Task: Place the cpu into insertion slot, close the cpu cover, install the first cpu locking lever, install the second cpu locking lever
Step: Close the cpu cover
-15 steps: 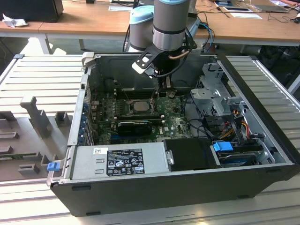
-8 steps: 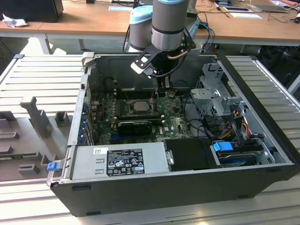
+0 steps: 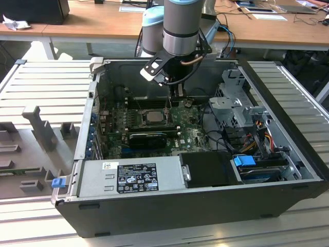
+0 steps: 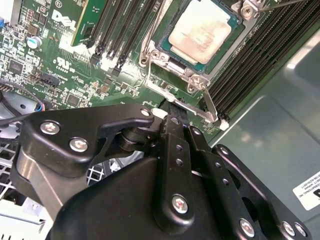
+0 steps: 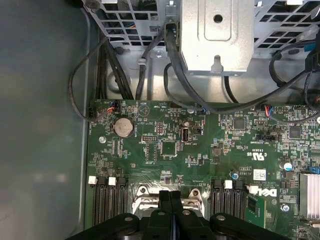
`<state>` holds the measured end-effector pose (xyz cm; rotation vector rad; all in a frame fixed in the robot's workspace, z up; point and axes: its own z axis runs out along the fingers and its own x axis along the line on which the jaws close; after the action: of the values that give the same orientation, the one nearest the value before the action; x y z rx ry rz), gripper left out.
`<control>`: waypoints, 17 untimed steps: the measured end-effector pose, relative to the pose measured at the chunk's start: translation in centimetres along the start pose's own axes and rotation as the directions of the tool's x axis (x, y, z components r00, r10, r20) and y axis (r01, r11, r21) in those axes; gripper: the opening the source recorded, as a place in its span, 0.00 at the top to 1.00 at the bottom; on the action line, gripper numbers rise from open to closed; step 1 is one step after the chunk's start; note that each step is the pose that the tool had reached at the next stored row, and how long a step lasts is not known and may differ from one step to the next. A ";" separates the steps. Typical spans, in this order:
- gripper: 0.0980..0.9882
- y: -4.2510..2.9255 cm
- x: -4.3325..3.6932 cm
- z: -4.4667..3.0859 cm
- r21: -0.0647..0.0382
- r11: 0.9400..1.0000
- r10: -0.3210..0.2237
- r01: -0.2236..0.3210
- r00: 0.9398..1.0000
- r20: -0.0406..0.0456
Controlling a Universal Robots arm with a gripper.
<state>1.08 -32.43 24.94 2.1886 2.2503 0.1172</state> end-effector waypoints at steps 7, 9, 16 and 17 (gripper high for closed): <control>0.99 -0.39 0.01 0.00 0.000 1.000 0.000 0.000 1.000 0.000; 0.99 -0.48 0.01 -0.01 0.000 1.000 0.000 0.000 1.000 0.000; 0.99 -1.04 0.03 -0.03 0.000 1.000 0.000 0.000 1.000 0.000; 0.99 -1.19 0.03 -0.02 0.000 1.000 0.000 0.000 1.000 0.000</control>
<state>-0.11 -32.43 24.90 2.1887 2.2502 0.1173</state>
